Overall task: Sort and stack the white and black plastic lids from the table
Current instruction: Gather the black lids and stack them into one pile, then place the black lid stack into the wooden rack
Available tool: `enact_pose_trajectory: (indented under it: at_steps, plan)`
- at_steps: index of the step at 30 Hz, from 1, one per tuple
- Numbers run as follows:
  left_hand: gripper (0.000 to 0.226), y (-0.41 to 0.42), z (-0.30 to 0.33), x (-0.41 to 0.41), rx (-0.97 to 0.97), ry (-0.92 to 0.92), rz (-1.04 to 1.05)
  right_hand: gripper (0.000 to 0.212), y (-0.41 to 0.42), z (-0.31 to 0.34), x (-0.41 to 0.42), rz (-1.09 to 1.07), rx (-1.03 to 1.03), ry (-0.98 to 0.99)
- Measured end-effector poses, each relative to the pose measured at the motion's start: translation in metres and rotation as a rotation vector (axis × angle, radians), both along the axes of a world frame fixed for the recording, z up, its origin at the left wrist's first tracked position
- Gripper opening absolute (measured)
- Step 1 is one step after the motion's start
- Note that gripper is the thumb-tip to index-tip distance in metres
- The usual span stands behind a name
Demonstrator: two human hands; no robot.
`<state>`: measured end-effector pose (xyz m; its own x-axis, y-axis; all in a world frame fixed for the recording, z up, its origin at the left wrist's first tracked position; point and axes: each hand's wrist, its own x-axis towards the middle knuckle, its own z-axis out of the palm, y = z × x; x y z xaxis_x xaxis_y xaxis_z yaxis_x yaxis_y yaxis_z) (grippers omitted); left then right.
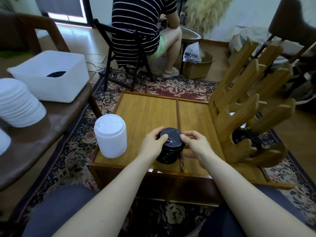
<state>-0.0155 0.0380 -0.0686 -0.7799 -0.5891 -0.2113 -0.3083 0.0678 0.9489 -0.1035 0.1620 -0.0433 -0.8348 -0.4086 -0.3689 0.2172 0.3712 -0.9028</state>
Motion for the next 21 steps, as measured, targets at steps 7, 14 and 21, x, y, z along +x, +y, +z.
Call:
enact_pose_trajectory:
  at_steps: [7,14,21]
  plan:
    - [0.089,-0.006,-0.005,0.014,0.222,0.040,-0.186,0.031,0.002,-0.001,0.001,0.027,-0.011,-0.237]
    - [0.120,-0.017,-0.014,0.012,0.175,0.036,-0.258,0.033,-0.011,-0.002,0.001,0.029,-0.071,-0.345]
    - [0.097,-0.029,0.014,0.022,-0.121,-0.012,-0.230,0.060,-0.009,0.001,-0.001,0.067,0.047,-0.074]
